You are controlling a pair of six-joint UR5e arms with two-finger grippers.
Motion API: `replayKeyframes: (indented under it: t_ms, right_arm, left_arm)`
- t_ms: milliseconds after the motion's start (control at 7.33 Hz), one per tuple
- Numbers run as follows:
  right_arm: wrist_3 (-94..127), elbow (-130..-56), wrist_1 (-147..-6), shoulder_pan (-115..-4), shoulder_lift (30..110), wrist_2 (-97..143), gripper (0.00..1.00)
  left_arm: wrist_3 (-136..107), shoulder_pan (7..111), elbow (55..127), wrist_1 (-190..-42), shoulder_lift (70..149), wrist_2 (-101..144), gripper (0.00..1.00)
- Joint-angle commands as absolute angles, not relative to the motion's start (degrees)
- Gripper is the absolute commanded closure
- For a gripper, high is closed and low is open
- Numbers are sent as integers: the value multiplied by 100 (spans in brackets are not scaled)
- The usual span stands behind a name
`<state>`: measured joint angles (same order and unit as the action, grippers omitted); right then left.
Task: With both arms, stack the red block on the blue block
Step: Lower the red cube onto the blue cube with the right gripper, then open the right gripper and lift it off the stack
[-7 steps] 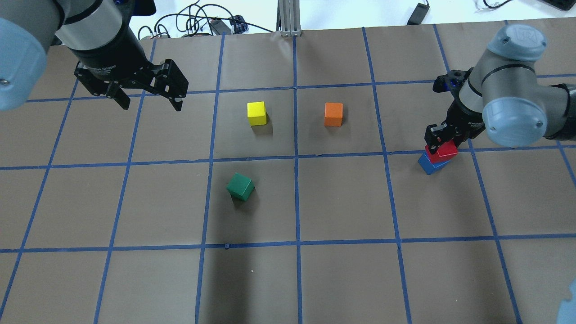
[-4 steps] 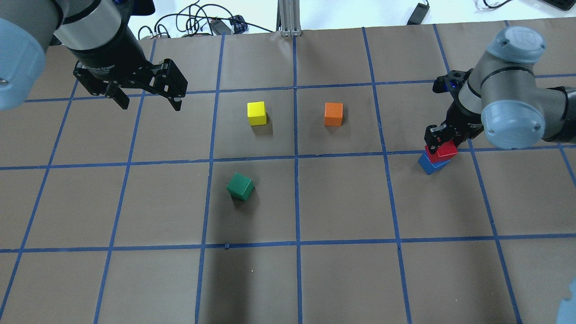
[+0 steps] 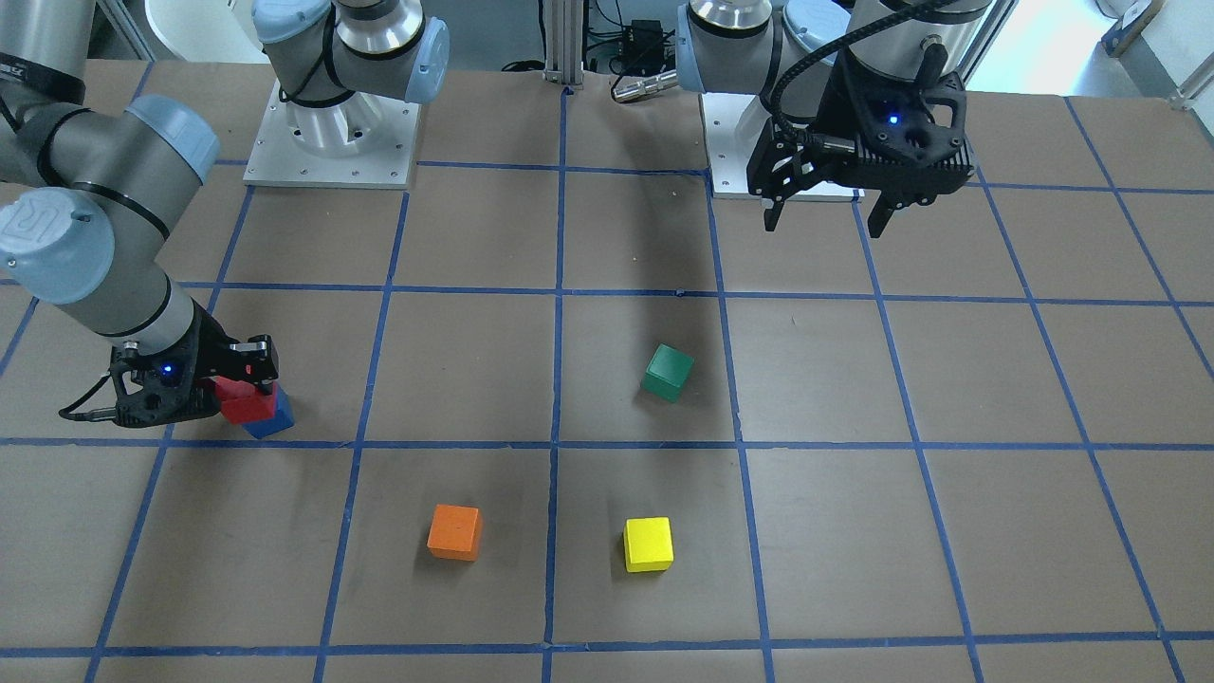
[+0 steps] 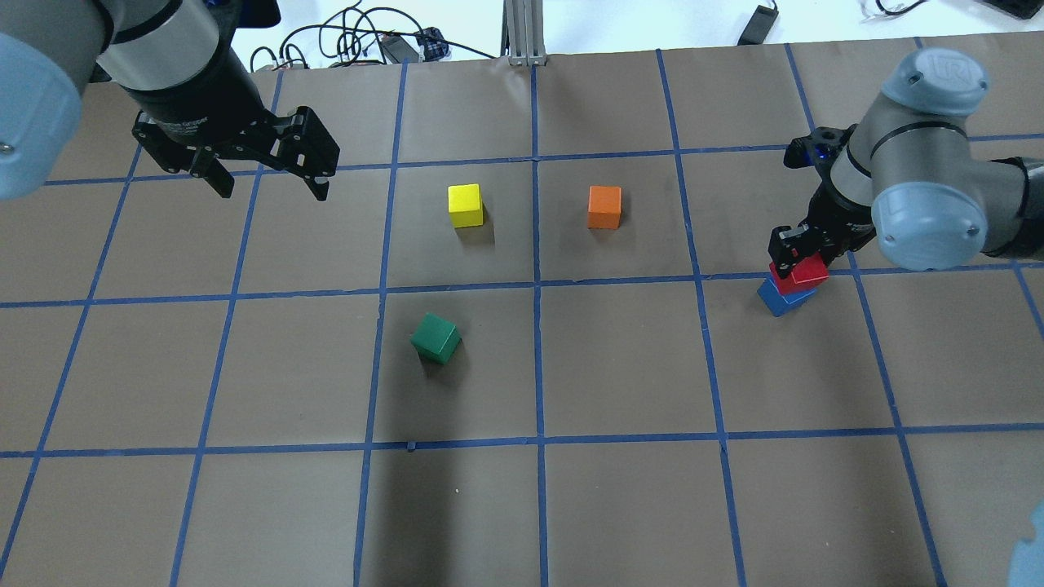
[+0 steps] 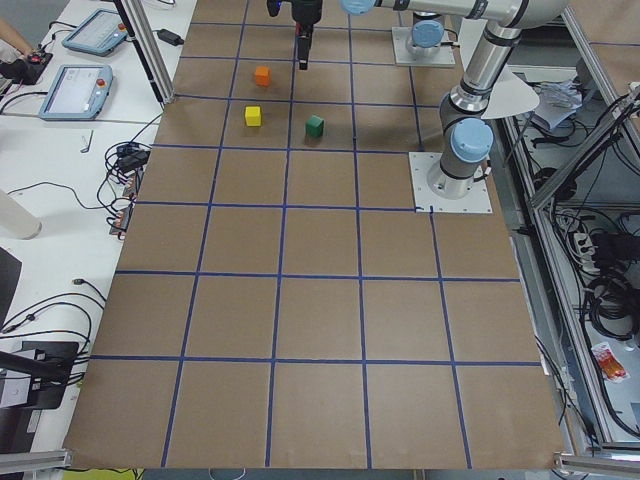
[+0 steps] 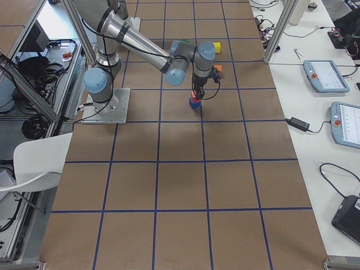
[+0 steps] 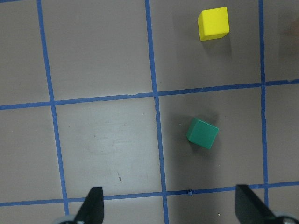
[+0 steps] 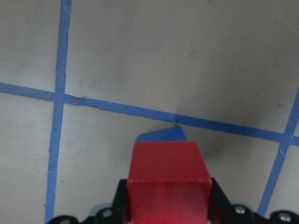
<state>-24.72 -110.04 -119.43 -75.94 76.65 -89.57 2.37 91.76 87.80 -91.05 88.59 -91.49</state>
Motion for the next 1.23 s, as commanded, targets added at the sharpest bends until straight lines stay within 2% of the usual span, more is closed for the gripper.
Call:
replayKeyframes:
  t_ms: [0, 136, 545, 682, 1091]
  right_arm:
    - [-2470, -11004, -11944, -7594, 7664, -8974, 15]
    - [-2461, -11004, -11944, -7594, 7664, -8974, 2]
    - [-2391, -10664, -11717, -7585, 7734, -9307, 0]
    - [-2382, -10252, -11098, -7594, 7787, -9264, 0]
    - [-1908, -8373, -8567, -7646, 7936, -9237, 0]
  left_arm:
    - [237, 9167, 8780, -9105, 8859, -9149, 0]
    - [237, 9167, 8780, -9105, 8859, -9149, 0]
    - [237, 9158, 8780, -9105, 8851, -9149, 0]
    - [237, 9158, 8780, -9105, 8851, -9149, 0]
    - [246, 9158, 8789, -9114, 8833, -9158, 0]
